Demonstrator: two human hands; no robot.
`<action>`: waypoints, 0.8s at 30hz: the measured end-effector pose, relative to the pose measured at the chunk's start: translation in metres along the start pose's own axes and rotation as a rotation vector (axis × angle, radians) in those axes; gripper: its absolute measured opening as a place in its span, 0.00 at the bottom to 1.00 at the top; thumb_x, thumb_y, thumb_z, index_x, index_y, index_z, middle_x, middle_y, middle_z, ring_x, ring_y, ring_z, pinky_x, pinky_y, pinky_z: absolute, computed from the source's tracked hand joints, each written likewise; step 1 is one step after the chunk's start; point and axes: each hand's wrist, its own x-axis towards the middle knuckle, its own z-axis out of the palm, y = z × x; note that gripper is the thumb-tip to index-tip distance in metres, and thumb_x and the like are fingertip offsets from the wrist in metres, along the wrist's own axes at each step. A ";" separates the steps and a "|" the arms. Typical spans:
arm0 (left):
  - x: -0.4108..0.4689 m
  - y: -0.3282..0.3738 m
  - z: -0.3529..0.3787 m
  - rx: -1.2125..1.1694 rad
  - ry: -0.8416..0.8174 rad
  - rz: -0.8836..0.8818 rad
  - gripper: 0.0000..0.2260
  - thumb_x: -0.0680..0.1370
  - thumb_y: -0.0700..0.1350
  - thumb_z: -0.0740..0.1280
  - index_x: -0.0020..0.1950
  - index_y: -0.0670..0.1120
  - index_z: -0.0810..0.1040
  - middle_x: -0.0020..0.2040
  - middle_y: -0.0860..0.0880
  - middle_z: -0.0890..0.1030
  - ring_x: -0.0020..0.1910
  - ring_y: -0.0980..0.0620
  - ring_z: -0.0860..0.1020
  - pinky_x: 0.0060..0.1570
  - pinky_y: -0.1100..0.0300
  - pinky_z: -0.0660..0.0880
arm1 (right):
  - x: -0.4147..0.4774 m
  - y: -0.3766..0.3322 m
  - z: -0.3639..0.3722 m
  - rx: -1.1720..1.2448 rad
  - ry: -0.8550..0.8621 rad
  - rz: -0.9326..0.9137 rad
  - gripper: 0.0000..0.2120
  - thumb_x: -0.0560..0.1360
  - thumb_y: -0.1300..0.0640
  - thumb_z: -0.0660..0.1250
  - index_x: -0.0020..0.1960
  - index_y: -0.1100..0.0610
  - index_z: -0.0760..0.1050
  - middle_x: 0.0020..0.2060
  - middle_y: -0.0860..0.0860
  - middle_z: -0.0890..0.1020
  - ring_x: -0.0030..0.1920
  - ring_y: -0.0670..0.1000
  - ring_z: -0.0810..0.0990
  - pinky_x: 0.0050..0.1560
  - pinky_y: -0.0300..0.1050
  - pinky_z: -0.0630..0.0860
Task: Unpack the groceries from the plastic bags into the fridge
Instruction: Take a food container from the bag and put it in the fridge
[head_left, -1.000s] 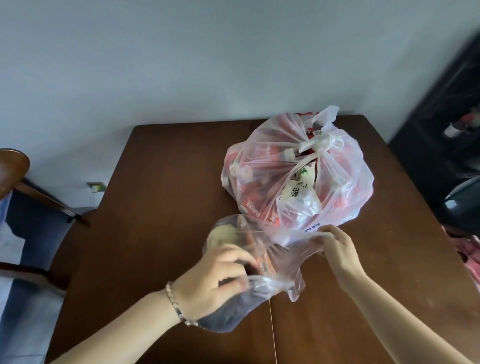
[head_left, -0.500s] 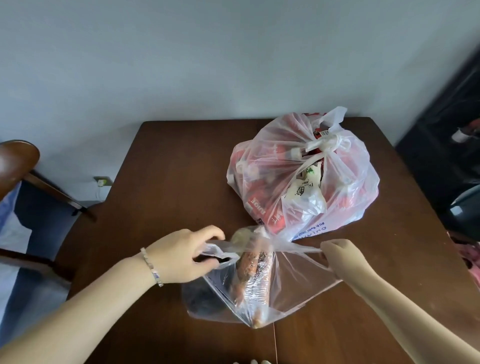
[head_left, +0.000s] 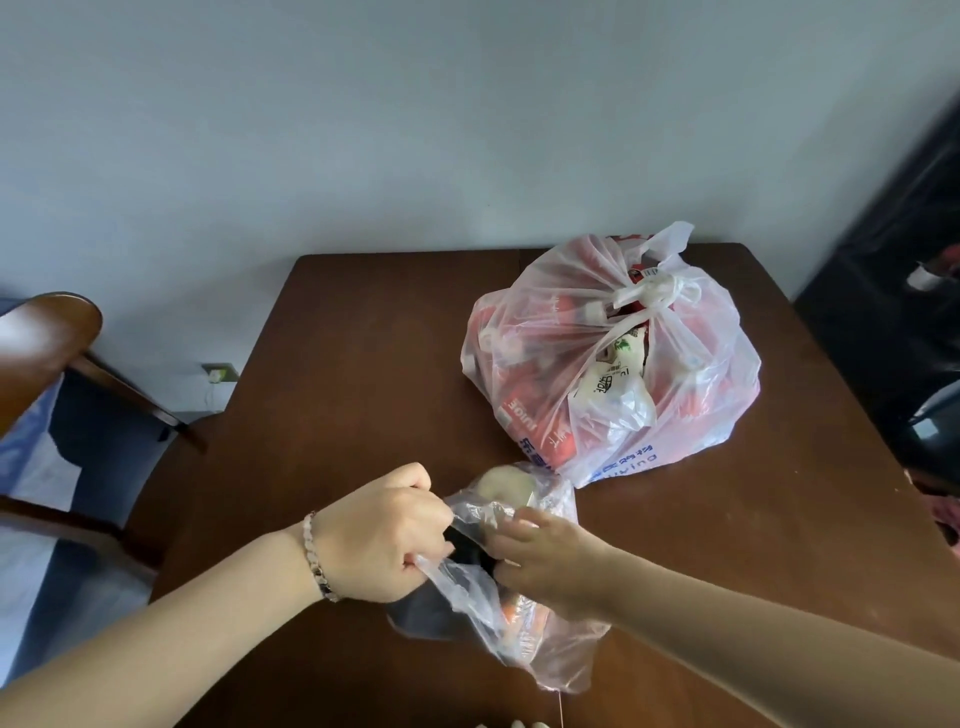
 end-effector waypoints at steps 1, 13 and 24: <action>-0.001 -0.001 -0.001 -0.015 -0.010 0.025 0.18 0.70 0.44 0.72 0.23 0.47 0.70 0.24 0.53 0.69 0.22 0.56 0.66 0.36 0.62 0.73 | -0.001 -0.002 -0.001 -0.034 -0.012 -0.011 0.13 0.54 0.49 0.79 0.37 0.45 0.81 0.41 0.41 0.82 0.47 0.45 0.81 0.52 0.38 0.78; -0.009 0.009 -0.004 -0.277 0.109 -0.043 0.27 0.78 0.57 0.60 0.23 0.43 0.65 0.25 0.50 0.66 0.26 0.57 0.64 0.34 0.70 0.64 | 0.005 -0.007 0.012 0.229 -0.070 -0.042 0.16 0.66 0.63 0.72 0.53 0.62 0.73 0.51 0.58 0.76 0.49 0.57 0.76 0.51 0.51 0.78; -0.021 -0.022 -0.030 -0.288 0.194 -0.162 0.22 0.79 0.58 0.59 0.28 0.48 0.65 0.27 0.51 0.68 0.30 0.62 0.63 0.31 0.75 0.64 | 0.008 0.020 0.014 0.233 0.014 0.179 0.18 0.70 0.51 0.69 0.58 0.54 0.74 0.54 0.50 0.77 0.58 0.51 0.71 0.63 0.45 0.68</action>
